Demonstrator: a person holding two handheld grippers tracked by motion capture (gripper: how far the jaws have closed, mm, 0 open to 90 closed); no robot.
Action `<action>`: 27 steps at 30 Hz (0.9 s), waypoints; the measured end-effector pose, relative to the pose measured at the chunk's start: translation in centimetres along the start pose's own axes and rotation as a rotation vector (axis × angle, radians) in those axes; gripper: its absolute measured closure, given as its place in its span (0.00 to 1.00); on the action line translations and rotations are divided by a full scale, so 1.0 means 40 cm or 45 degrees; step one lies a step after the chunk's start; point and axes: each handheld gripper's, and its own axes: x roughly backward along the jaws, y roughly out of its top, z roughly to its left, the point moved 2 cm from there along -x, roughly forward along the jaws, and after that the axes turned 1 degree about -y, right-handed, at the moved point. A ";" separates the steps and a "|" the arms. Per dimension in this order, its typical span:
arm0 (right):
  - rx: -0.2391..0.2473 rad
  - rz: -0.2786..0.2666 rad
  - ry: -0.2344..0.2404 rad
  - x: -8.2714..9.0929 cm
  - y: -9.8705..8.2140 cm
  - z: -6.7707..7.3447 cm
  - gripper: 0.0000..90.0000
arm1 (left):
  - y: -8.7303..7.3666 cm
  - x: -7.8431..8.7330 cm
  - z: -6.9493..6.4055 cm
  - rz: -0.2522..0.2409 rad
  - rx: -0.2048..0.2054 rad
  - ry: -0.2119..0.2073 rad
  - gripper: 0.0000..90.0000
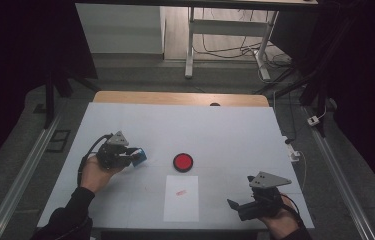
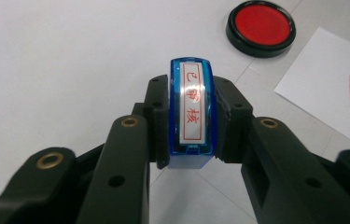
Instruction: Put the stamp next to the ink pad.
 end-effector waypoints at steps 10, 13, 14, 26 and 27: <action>-0.026 0.005 -0.031 0.017 -0.015 -0.011 0.00 | -0.019 -0.025 0.011 0.043 -0.002 0.020 0.77; -0.021 0.006 -0.031 0.017 -0.017 -0.012 0.00 | -0.022 -0.031 0.011 0.053 -0.007 0.014 0.77; -0.020 0.008 -0.032 0.017 -0.017 -0.012 0.00 | -0.023 -0.033 0.010 0.060 -0.009 0.014 0.77; -0.022 0.015 -0.036 0.019 -0.021 -0.013 0.00 | -0.024 -0.036 0.010 0.064 0.029 0.007 0.66; -0.025 0.014 -0.036 0.020 -0.021 -0.014 0.00 | -0.024 -0.033 0.010 0.055 0.038 0.007 0.63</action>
